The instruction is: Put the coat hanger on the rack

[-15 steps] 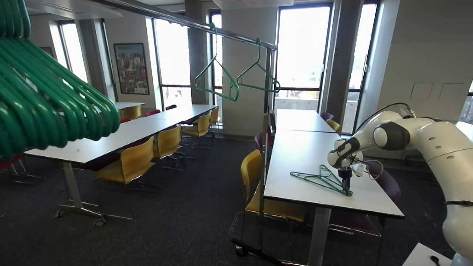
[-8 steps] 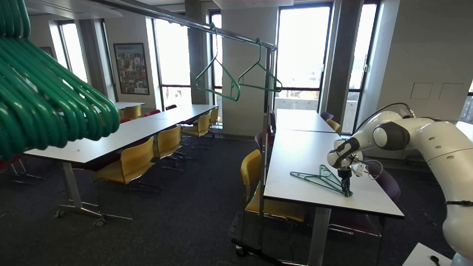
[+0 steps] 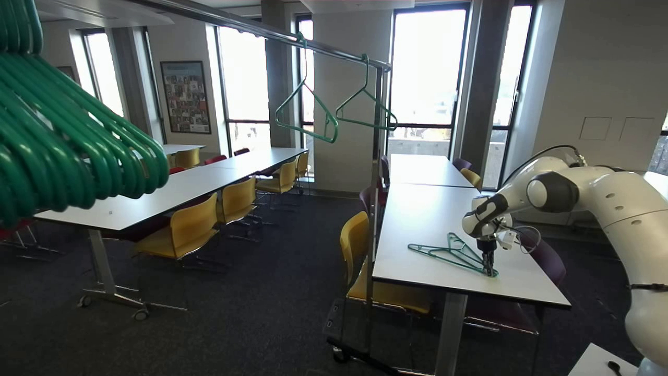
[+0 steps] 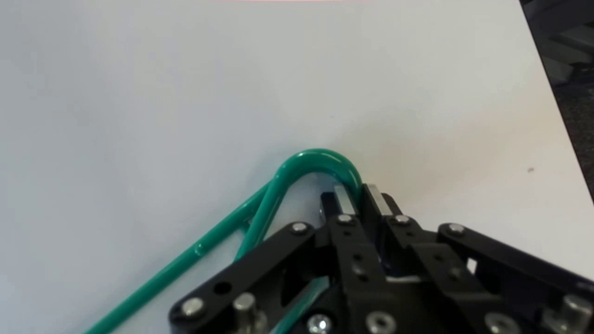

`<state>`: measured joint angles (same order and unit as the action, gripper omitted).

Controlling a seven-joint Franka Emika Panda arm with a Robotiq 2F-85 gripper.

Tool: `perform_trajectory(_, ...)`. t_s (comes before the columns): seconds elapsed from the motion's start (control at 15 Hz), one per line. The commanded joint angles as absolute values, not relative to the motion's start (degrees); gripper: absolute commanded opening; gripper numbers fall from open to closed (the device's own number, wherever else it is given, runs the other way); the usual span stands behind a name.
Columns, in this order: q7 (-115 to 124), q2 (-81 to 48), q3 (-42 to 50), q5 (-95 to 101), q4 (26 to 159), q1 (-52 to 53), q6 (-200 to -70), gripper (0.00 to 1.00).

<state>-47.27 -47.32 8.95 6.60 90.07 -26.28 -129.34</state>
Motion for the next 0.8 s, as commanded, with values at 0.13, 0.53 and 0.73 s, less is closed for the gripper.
perform_trajectory(0.13,-46.3,-45.9,9.1,7.3,91.0,-26.2,-130.8,0.02)
perform_trajectory(0.53,-46.2,-45.9,9.1,7.2,90.9,-26.3,-130.6,0.31)
perform_trajectory(0.73,-46.2,-45.8,9.1,7.2,90.9,-26.3,-130.6,0.11)
